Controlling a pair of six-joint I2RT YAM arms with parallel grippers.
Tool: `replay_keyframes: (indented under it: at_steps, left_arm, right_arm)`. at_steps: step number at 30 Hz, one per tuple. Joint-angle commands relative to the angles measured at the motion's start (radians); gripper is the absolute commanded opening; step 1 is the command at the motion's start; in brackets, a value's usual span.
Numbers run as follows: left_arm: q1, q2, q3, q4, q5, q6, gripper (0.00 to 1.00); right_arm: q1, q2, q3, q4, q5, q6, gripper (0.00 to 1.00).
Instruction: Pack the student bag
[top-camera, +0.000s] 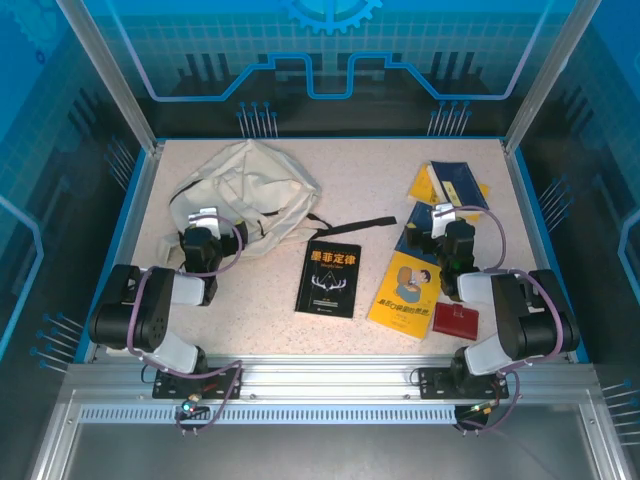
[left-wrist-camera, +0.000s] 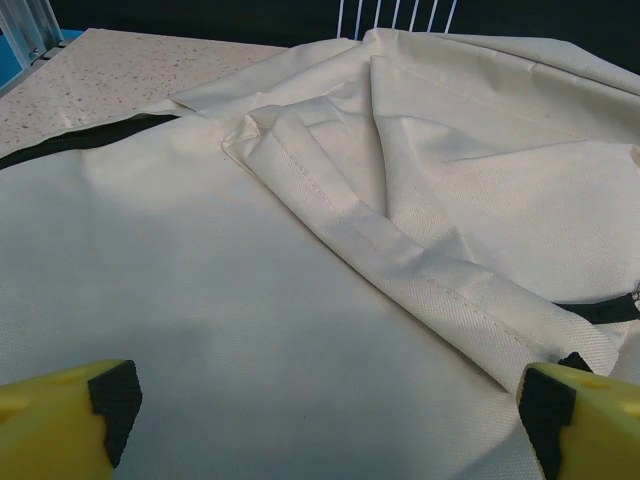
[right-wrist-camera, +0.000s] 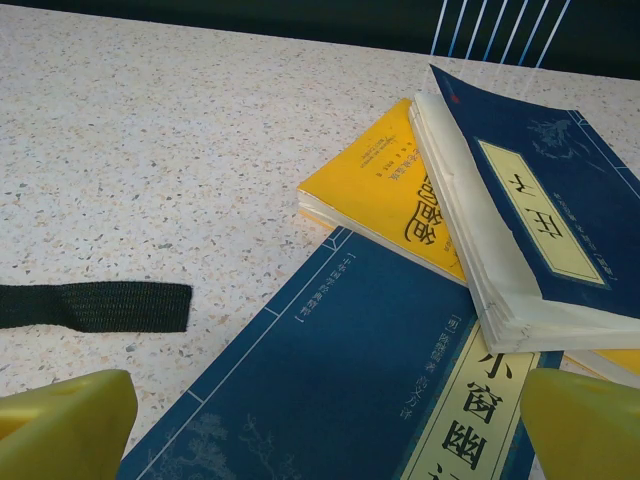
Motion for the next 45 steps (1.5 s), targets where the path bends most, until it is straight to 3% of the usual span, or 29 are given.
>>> replay_keyframes:
  at_steps: [1, 21, 27, 31, 33, 36, 38, 42, 45]
  left_arm:
    - [0.002, 0.006, 0.019, 0.011, 0.023, 0.025, 0.99]
    - [0.002, 0.005, 0.020, 0.011, 0.025, 0.023, 0.99]
    - [0.002, -0.079, -0.022, 0.015, -0.011, 0.012, 0.99]
    - [0.000, -0.195, 0.003, -0.127, -0.045, 0.005, 0.99]
    - [-0.001, -0.269, 0.041, -0.251, -0.044, -0.013, 0.99]
    - [-0.003, -0.367, 0.129, -0.477, -0.024, -0.118, 0.99]
    - [-0.003, -0.402, 0.213, -0.646, -0.013, -0.210, 0.99]
    - [-0.003, -0.387, 0.378, -0.917, 0.086, -0.334, 0.99]
    - [-0.004, -0.342, 0.454, -1.015, 0.184, -0.379, 0.99]
  right_arm:
    - [-0.012, 0.010, 0.019, 0.000, -0.007, 0.003, 1.00]
    - [-0.022, 0.008, 0.018, 0.002, -0.026, 0.007, 1.00]
    - [-0.021, -0.164, 0.080, -0.230, 0.019, 0.022, 1.00]
    - [-0.009, -0.251, 0.171, -0.453, 0.052, 0.074, 1.00]
    - [-0.007, -0.256, 0.278, -0.671, 0.094, 0.179, 1.00]
    - [-0.007, -0.199, 0.463, -0.995, 0.106, 0.308, 1.00]
    - [-0.002, -0.140, 0.571, -1.136, 0.039, 0.362, 1.00]
    - [0.053, -0.051, 0.685, -1.247, -0.099, 0.438, 1.00]
    - [0.167, 0.009, 0.760, -1.287, -0.135, 0.476, 0.98]
